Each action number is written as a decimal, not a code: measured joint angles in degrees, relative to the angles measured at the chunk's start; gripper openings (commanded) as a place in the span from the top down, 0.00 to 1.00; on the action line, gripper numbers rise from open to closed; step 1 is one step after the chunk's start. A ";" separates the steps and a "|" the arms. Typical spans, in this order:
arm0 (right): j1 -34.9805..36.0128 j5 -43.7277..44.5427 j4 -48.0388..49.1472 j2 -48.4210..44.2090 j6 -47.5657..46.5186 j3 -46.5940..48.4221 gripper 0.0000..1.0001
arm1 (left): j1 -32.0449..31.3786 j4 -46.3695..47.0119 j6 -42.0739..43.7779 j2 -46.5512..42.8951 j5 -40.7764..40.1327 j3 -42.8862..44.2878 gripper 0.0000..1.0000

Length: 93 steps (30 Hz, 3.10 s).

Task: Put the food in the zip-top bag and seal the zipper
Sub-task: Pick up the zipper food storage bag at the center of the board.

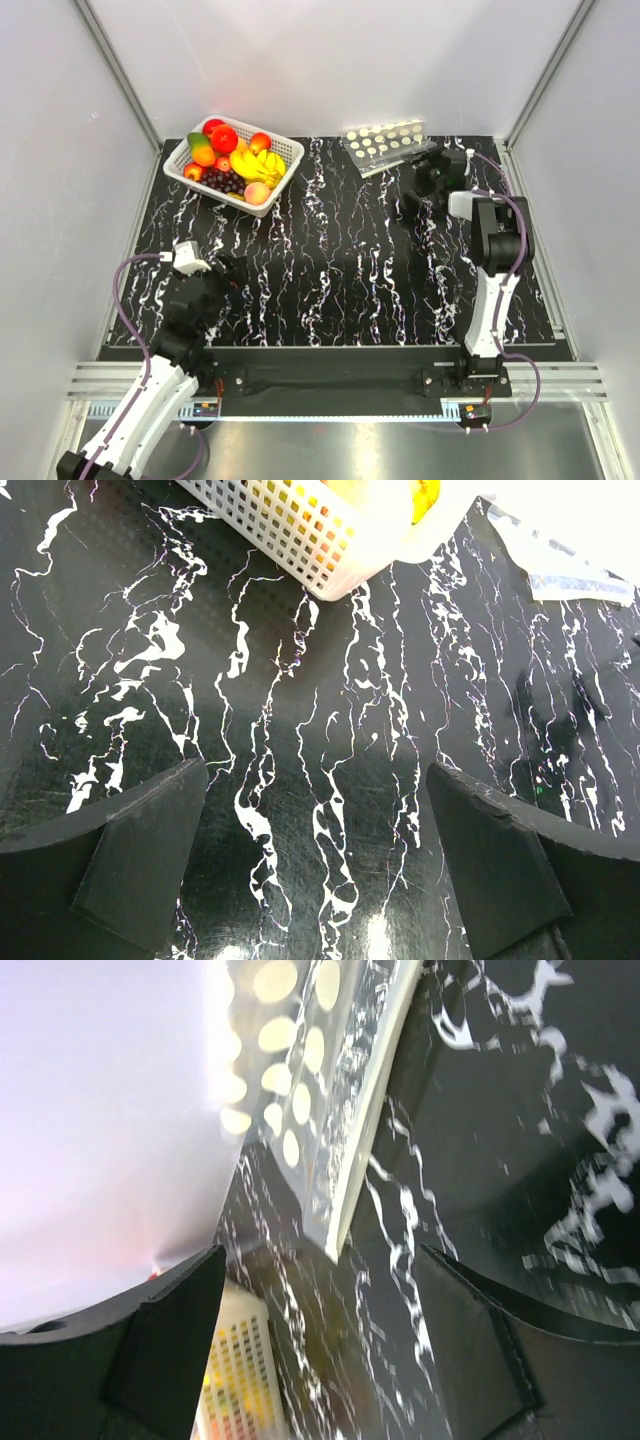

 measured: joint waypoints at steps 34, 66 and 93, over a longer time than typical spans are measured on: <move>3.34 6.93 -8.44 26.08 6.25 32.52 1.00 | 0.00 0.07 0.00 1.49 0.24 0.00 0.01; 30.91 7.98 -26.05 -34.69 -18.01 -20.79 0.95 | -18.34 10.73 4.72 22.34 12.85 10.82 0.01; 34.60 10.82 -30.10 -38.82 -13.51 -26.36 0.98 | -32.26 12.44 8.02 54.73 17.11 26.93 0.26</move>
